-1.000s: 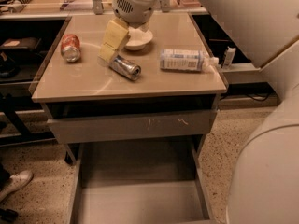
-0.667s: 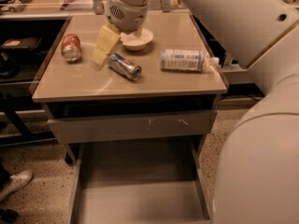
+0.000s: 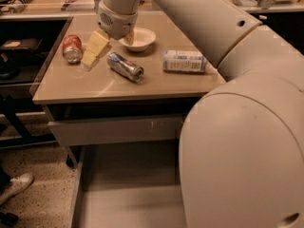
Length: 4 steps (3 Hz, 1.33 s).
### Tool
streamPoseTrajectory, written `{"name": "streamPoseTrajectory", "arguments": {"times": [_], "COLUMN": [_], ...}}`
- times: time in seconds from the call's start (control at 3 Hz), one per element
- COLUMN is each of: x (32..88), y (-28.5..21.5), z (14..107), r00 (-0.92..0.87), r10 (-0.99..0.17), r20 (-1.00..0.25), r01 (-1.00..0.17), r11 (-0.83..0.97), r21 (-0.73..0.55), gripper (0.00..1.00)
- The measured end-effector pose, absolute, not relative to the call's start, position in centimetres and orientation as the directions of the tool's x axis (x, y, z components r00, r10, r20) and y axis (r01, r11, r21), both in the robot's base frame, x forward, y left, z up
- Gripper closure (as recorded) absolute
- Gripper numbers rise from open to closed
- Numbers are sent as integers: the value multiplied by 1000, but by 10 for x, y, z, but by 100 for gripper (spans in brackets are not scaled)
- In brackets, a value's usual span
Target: Place redbull can into middle drawer
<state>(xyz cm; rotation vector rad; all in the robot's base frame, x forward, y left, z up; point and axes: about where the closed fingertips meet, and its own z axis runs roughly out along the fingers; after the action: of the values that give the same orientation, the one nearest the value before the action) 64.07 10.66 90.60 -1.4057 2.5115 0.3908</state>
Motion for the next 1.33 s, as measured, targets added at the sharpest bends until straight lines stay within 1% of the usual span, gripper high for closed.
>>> {"name": "streamPoseTrajectory", "arguments": {"times": [0.33, 1.33], "x": [658, 709], "y": [115, 106], "z": [896, 845], "r00": [-529, -602], "r10": [-781, -746], "r20": [-333, -284], "r01": [-845, -794], "r11": [520, 597], "r21": [122, 115], "gripper": [0, 0]}}
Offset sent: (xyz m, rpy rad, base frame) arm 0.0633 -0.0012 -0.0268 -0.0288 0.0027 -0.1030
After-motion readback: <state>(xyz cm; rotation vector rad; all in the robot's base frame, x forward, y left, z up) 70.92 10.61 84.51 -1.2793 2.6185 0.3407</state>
